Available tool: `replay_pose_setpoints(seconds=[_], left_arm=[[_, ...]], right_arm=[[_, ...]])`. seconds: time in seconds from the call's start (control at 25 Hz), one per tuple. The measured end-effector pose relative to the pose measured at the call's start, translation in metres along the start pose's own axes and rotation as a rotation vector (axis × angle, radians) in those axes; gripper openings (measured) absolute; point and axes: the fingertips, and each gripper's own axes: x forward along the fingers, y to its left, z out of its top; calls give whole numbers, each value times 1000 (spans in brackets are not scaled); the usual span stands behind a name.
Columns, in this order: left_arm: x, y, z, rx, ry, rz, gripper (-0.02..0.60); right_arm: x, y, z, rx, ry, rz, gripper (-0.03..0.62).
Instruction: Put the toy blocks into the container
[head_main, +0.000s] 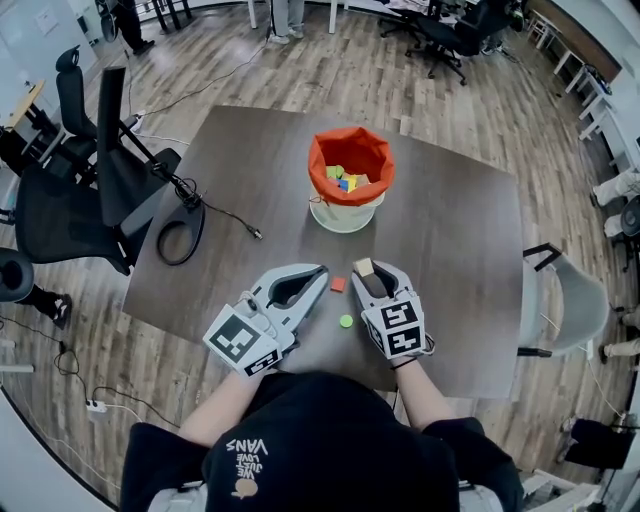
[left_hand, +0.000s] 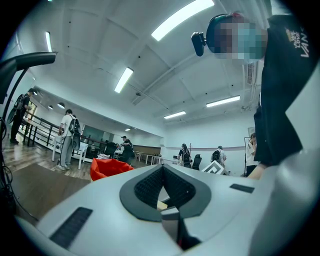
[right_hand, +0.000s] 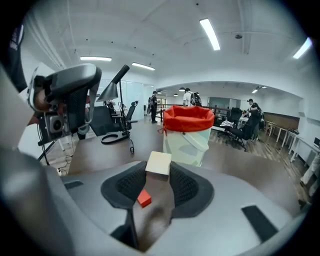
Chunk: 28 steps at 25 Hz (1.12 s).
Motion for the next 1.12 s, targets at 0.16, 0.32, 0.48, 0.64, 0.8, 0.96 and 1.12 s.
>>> replay_pose_setpoints(seconds=[0.16, 0.32, 0.48, 0.64, 0.8, 0.96, 1.12], left_arm=[[2, 3, 1, 0, -2, -1, 11], [4, 5, 1, -2, -4, -1, 11], [6, 9, -1, -6, -6, 2, 11], [9, 10, -2, -10, -8, 3, 11], [11, 12, -1, -12, -11, 3, 11], [12, 13, -1, -17, -9, 1, 11], [13, 15, -5, -22, 2, 5, 11]], right_arm=[[-9, -5, 27, -11, -63, -8, 158], [-17, -9, 48, -8, -111, -11, 158], [-25, -11, 67, -10, -161, -10, 158], [-31, -15, 87, -24, -204, -16, 158], [-28, -23, 105, -39, -234, -16, 157], [-23, -31, 122, -41, -262, -20, 158], [-11, -42, 136, -45, -276, -22, 158]])
